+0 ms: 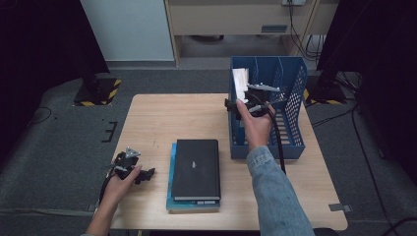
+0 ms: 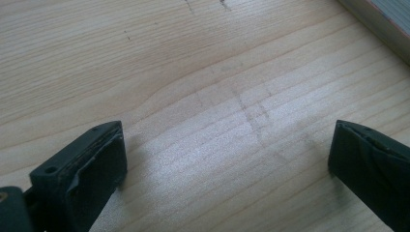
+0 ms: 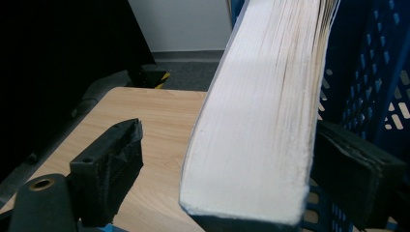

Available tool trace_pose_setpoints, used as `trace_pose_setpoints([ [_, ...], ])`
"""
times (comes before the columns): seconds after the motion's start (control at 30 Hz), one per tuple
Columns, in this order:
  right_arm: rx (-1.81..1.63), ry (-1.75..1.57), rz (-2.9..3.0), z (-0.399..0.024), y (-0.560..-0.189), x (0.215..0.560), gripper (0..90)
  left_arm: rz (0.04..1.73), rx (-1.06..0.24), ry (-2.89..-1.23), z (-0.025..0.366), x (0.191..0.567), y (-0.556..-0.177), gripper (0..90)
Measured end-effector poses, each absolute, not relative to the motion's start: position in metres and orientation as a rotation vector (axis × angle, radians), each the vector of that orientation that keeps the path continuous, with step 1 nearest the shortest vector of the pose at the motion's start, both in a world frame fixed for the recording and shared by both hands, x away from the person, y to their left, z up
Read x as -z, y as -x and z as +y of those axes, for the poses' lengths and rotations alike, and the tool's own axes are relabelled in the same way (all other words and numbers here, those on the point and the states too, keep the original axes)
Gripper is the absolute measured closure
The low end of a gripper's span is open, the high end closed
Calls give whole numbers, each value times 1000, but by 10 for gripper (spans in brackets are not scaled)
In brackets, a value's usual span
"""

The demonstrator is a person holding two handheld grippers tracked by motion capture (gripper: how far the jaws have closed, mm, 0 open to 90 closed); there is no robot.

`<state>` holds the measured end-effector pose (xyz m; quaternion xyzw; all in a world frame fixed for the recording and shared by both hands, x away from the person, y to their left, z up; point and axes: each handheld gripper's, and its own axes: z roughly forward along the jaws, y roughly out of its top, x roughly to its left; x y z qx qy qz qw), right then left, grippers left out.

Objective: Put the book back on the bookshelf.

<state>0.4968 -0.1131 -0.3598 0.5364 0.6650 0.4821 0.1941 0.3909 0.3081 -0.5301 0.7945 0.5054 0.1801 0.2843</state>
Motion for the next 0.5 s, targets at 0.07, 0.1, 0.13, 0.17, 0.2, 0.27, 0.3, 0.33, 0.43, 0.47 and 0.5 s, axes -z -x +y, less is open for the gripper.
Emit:
trace_pose_setpoints([
  [0.07,-1344,-1500,1860,-114,-495,361,123,1352,-482,-2126,308,530,-391,0],
  [0.1,-1337,-1498,1863,-114,-495,362,116,1352,-482,-2125,308,530,-391,0],
  [0.13,-1329,-1496,1866,-115,-494,363,107,1350,-482,-2131,308,530,-391,0],
  [0.17,-1322,-1494,1867,-116,-493,364,101,1350,-482,-2130,308,530,-391,0],
  [0.2,-1318,-1496,1864,-117,-491,365,98,1352,-482,-2126,308,530,-391,0],
  [0.27,-1305,-1486,1866,-119,-489,365,82,1350,-482,-2129,308,530,-391,0],
  [0.3,-1292,-1480,1879,-119,-487,365,72,1349,-482,-2130,308,530,-391,0],
  [0.33,-1287,-1467,1877,-120,-484,365,76,1349,-483,-2130,308,530,-391,0],
  [0.43,-1283,-1452,1882,-122,-478,364,73,1347,-482,-2130,308,530,-391,0],
  [0.47,-1279,-1448,1889,-123,-475,364,70,1347,-482,-2130,308,530,-391,0],
  [0.5,-1270,-1439,1894,-123,-473,364,70,1350,-483,-2125,308,530,-391,0],
])
